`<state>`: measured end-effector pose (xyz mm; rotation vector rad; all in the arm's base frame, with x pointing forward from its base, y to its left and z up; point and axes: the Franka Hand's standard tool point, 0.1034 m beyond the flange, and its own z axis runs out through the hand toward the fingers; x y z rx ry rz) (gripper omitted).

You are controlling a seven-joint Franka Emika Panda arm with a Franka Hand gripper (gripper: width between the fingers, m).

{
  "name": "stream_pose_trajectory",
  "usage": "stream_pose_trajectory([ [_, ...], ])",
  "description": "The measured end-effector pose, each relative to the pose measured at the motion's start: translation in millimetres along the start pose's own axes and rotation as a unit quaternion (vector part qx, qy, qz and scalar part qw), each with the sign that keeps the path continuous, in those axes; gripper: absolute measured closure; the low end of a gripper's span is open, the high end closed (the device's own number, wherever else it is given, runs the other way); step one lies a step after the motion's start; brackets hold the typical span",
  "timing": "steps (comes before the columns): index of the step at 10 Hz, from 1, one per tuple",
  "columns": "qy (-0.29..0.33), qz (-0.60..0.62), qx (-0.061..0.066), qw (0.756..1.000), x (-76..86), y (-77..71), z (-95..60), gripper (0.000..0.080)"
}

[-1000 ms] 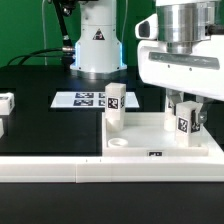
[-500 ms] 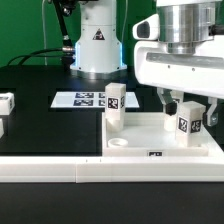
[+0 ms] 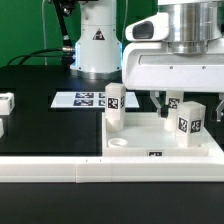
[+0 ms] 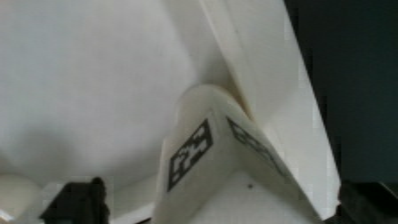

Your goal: Assemble square table

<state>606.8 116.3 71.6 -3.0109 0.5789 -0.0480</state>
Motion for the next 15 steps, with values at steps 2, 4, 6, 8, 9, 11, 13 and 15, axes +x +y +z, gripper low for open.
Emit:
stream_pose_trajectory([
  [2, -0.005, -0.113, -0.015, 0.994, 1.7, -1.1, -3.1, 0.015],
  [4, -0.003, -0.193, -0.02, 0.981, 2.8, -1.9, -4.1, 0.015],
  [6, 0.003, -0.256, -0.023, 0.967, 2.8, -4.6, -4.0, 0.015],
  [8, 0.005, -0.306, -0.024, 0.952, 3.5, -2.7, -3.3, 0.015],
  [9, 0.005, -0.311, -0.024, 0.95, 3.6, -2.5, -3.3, 0.0273],
  [11, 0.005, -0.308, -0.024, 0.951, 3.7, -2.5, -3.2, 0.0511],
  [13, 0.005, -0.297, -0.024, 0.955, 3.7, -2.4, -3.2, 0.0509],
  [15, 0.006, -0.246, -0.018, 0.969, 3.9, -1.9, -3.1, 0.0509],
])
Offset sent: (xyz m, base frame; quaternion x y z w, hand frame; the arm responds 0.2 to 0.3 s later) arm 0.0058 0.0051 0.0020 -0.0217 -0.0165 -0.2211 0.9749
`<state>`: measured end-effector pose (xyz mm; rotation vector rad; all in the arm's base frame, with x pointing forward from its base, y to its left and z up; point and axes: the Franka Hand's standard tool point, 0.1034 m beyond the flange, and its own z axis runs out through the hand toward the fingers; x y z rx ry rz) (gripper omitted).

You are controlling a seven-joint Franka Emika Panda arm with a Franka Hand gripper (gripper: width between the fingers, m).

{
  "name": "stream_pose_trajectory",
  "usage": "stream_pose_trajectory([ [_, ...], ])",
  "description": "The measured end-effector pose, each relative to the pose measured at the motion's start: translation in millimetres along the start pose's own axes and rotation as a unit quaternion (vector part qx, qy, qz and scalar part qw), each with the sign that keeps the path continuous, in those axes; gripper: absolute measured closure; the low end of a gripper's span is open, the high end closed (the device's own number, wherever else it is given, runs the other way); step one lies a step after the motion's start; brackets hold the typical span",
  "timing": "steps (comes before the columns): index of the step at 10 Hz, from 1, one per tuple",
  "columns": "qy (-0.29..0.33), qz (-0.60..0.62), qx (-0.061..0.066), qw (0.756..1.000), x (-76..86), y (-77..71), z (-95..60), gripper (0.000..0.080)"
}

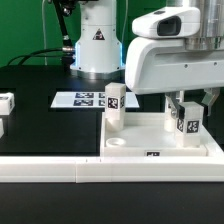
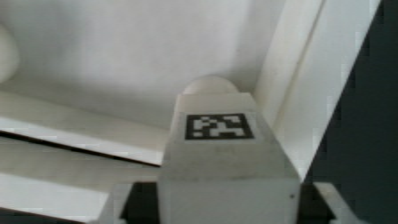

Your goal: Assemble square table

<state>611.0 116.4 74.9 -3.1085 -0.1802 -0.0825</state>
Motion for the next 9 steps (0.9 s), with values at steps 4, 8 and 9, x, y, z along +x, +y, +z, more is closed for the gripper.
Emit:
stream_pose_trajectory([
  [4, 0.007, 0.23, 0.019, 0.973, 0.2, 1.6, 0.0, 0.0509],
  [8, 0.0, 0.433, 0.019, 0.901, -1.5, 1.4, 0.4, 0.0509],
  [9, -0.004, 0.462, 0.017, 0.886, -1.6, 1.2, 0.4, 0.0509],
])
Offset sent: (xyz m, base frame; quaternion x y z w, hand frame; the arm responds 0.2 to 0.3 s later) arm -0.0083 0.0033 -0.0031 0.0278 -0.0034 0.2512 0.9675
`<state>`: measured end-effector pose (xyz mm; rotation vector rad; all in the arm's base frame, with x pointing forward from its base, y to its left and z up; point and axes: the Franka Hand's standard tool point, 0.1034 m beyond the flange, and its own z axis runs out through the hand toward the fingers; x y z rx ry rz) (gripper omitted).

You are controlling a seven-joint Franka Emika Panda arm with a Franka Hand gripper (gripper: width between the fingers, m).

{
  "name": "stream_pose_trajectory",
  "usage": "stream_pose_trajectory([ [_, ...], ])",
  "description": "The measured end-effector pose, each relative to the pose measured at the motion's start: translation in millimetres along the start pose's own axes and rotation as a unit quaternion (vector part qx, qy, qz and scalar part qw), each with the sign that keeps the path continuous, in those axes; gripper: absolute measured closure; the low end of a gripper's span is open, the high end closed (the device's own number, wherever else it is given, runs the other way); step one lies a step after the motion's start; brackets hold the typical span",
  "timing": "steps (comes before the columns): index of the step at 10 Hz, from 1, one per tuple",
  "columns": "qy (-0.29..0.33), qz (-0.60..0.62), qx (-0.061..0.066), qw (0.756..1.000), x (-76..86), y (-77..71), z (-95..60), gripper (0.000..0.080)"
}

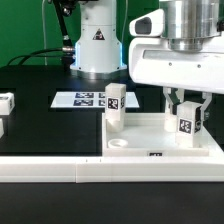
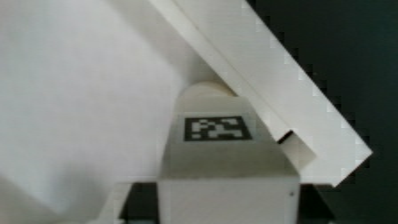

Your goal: Assemble square table

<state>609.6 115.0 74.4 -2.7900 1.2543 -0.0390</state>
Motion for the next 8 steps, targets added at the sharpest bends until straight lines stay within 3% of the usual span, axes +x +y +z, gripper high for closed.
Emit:
stream_pose_trajectory([
  [6, -0.004, 0.178, 0.002, 0.984, 0.7, 0.6, 0.0, 0.0509],
  [8, -0.003, 0.155, 0.002, 0.988, 0.6, 0.7, 0.1, 0.0509],
])
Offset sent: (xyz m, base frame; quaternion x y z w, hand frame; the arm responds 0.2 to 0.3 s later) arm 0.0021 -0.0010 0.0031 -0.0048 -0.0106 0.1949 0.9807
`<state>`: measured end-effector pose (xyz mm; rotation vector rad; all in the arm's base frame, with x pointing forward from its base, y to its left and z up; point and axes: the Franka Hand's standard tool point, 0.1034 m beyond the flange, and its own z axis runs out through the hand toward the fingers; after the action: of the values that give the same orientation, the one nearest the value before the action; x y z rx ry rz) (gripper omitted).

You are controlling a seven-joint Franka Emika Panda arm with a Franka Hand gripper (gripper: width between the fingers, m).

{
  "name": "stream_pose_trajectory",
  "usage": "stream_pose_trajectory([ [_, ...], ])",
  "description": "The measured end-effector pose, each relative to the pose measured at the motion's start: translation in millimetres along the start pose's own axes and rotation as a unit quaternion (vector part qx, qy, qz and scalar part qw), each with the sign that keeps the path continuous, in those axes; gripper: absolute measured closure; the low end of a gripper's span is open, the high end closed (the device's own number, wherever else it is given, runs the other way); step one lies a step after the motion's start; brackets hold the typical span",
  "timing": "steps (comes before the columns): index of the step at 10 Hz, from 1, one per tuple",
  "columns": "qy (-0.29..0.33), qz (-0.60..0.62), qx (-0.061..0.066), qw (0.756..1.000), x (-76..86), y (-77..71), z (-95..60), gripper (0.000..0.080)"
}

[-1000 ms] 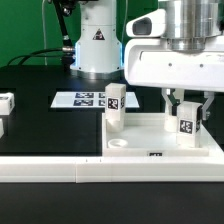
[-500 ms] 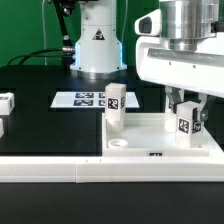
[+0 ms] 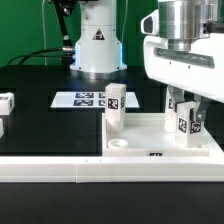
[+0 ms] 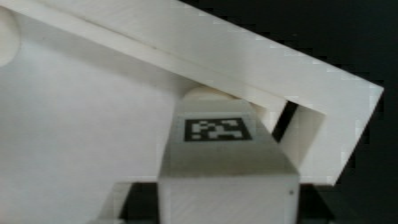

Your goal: Assemble square table

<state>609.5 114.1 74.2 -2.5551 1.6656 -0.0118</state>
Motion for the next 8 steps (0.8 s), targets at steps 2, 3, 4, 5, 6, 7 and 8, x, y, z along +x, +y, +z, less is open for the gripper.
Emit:
stream_pose_trajectory([
  [2, -0.001, -0.033, 0.0, 0.999, -0.9, -0.3, -0.1, 0.0266],
  [3, -0.001, -0.063, 0.0, 0.998, -1.4, -0.4, -0.1, 0.0187],
  [4, 0.0, -0.119, -0.001, 0.993, -1.5, -1.0, -0.4, 0.0187],
  [5, 0.001, -0.158, -0.001, 0.987, -1.4, -1.0, -0.4, 0.0156],
  [6, 0.001, -0.21, -0.001, 0.978, -1.8, -1.0, -0.2, 0.0151],
  [7, 0.001, -0.258, -0.001, 0.966, -1.0, -0.9, 0.0, 0.0151],
  [8, 0.001, -0.294, -0.001, 0.956, -0.6, -0.7, 0.2, 0.0151],
])
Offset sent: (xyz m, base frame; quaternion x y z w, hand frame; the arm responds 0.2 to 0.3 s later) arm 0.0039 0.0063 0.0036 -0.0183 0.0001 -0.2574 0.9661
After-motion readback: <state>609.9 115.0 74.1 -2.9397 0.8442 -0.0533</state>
